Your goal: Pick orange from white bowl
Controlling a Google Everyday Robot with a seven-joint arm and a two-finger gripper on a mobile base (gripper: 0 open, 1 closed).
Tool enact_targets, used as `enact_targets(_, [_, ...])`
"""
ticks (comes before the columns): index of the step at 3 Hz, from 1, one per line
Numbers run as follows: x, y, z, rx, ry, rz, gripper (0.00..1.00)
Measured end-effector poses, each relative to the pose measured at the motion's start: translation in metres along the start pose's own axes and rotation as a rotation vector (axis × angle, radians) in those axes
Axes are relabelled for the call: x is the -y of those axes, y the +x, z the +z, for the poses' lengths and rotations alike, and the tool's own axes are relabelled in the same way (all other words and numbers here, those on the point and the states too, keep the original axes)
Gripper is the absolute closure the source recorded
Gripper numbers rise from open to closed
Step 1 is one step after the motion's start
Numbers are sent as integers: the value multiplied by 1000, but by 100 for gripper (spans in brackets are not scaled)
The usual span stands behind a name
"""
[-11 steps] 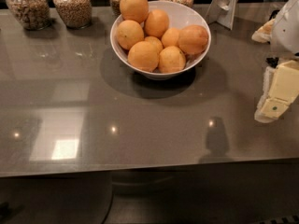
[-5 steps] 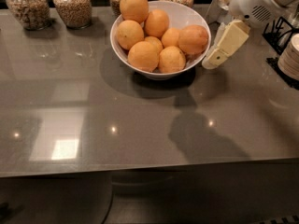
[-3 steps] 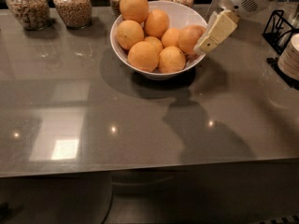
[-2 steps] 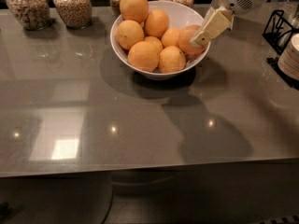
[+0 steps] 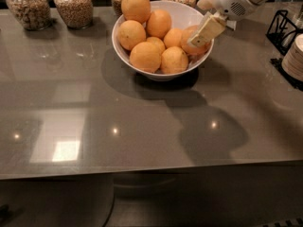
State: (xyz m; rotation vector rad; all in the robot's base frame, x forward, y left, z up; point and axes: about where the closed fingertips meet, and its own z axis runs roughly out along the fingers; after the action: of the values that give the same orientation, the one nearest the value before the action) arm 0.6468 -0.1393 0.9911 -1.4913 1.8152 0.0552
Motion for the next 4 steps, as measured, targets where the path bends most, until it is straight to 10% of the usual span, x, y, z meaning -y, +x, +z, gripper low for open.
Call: enact_targets(4, [5,33,58,-56,-59,-34,29])
